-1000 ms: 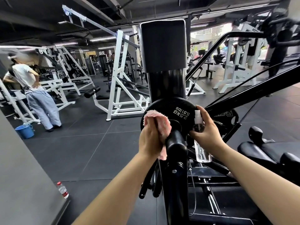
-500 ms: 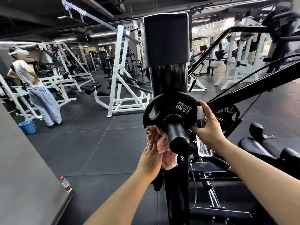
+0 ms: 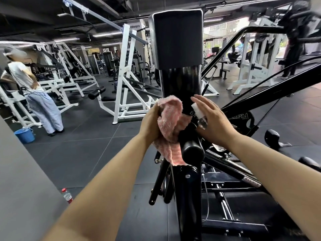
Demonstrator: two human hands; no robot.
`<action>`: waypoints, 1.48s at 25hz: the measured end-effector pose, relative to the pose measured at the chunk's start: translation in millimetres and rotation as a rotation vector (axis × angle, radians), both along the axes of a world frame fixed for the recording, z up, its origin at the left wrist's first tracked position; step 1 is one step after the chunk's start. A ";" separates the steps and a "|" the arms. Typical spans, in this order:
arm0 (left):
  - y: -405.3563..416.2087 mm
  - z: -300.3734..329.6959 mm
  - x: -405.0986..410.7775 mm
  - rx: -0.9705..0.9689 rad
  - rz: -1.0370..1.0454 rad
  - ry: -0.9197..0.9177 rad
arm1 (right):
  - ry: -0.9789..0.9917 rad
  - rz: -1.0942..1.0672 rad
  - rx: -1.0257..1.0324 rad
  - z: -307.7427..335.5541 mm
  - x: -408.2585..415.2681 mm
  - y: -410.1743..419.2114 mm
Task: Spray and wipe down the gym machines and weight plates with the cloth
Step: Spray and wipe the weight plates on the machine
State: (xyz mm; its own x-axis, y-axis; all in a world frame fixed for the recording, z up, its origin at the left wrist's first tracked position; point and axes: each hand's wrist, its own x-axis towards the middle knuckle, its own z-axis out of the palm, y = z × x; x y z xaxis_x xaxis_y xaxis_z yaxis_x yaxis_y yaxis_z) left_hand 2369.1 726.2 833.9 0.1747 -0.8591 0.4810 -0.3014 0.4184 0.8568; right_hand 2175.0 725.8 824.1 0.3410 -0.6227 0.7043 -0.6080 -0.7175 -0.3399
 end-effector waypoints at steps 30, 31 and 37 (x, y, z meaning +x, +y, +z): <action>42.0 -58.6 58.7 0.376 -0.192 0.208 | -0.117 -0.112 0.123 -15.3 -20.9 12.0; 42.7 -49.1 67.8 0.407 -0.189 0.301 | -0.109 -0.135 0.119 -11.4 -21.0 12.1; 22.7 18.2 1.1 -0.186 0.120 -0.110 | -0.005 -0.021 0.013 7.3 -3.6 -0.5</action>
